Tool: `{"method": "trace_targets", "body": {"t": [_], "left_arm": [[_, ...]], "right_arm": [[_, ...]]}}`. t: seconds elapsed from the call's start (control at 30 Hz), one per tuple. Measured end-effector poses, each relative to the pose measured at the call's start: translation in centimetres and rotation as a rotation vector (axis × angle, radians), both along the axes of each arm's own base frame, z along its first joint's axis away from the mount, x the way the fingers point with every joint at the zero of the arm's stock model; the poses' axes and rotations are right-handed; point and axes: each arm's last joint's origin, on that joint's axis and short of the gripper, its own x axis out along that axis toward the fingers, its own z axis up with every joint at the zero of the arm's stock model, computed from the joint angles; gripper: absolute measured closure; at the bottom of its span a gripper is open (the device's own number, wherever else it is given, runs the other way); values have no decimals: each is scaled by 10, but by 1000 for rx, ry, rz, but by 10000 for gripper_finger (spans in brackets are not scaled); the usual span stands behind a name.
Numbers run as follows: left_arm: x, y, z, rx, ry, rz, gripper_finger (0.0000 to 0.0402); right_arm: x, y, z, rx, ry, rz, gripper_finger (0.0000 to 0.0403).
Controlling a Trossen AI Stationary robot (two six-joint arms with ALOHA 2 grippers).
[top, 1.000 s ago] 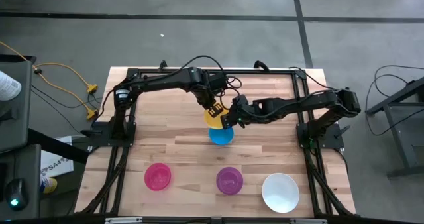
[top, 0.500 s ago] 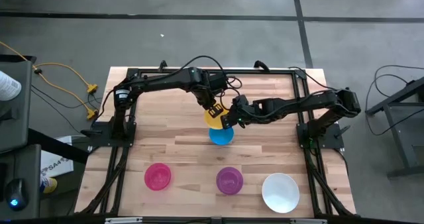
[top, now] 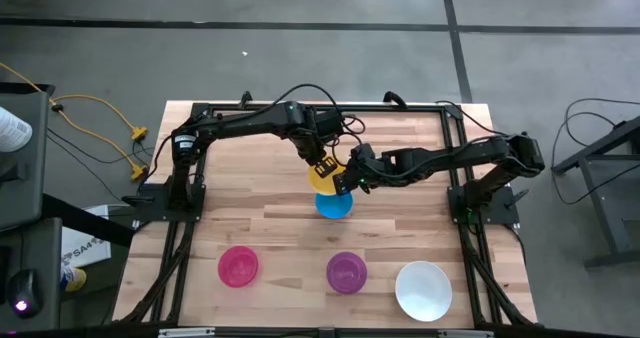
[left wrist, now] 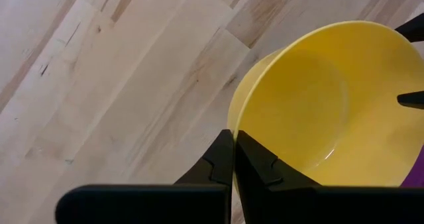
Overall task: Nest bowls inside each other
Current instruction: Stack the yellow bowl on the white bowl
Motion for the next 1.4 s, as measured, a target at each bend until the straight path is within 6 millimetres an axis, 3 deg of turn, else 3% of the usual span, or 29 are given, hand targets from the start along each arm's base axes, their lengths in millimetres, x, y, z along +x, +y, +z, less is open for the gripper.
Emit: {"method": "trace_targets", "body": {"t": [0.4,0.63,1.4], "left_arm": [[0,0,0,2,3,1,402],[0,0,0,2,4,2,401],[3,-1,1,-24,-35,-61,379]], "right_arm": [[1,0,0,11,-6,13,354],[0,0,0,5,1,15,393],[1,1,0,13,5,51,399]]}}
